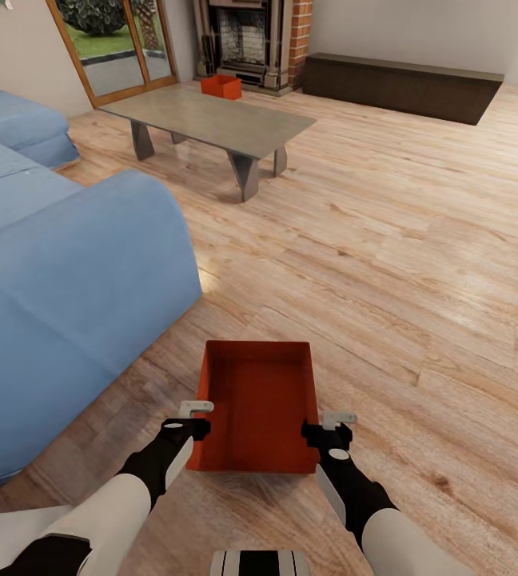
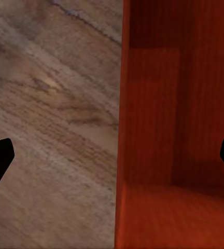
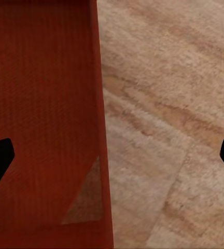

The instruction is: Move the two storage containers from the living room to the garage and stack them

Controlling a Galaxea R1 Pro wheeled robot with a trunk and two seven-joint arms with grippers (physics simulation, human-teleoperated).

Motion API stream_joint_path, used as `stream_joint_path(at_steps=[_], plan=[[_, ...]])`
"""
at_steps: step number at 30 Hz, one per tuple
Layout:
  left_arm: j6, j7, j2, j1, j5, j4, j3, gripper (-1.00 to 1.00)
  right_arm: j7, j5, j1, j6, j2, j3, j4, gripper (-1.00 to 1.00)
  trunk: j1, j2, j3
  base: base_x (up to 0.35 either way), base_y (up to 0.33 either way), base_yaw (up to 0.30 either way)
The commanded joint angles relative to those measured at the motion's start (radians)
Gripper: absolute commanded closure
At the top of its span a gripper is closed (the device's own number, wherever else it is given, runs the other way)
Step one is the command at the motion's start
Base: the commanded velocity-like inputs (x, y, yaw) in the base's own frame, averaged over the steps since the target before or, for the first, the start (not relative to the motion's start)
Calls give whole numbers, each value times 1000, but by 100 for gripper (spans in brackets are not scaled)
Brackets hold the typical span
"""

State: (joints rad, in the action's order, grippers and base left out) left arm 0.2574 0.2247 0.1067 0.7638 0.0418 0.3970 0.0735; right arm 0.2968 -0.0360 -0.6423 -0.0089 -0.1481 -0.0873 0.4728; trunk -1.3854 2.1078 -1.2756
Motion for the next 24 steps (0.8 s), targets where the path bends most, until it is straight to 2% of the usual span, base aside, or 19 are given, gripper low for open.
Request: stream_joint_path(at_steps=[1,24], plan=[[6,7,-1,0,5,2,8,-100,6,-4,-1,-2,0,-6,0,-100,0,0,-1,0,0,0],[5,7,-1,0,4,0,8,-100,4,-6,-1,-2,0,-9,-2,-100,0,0,-1,0,0,0]])
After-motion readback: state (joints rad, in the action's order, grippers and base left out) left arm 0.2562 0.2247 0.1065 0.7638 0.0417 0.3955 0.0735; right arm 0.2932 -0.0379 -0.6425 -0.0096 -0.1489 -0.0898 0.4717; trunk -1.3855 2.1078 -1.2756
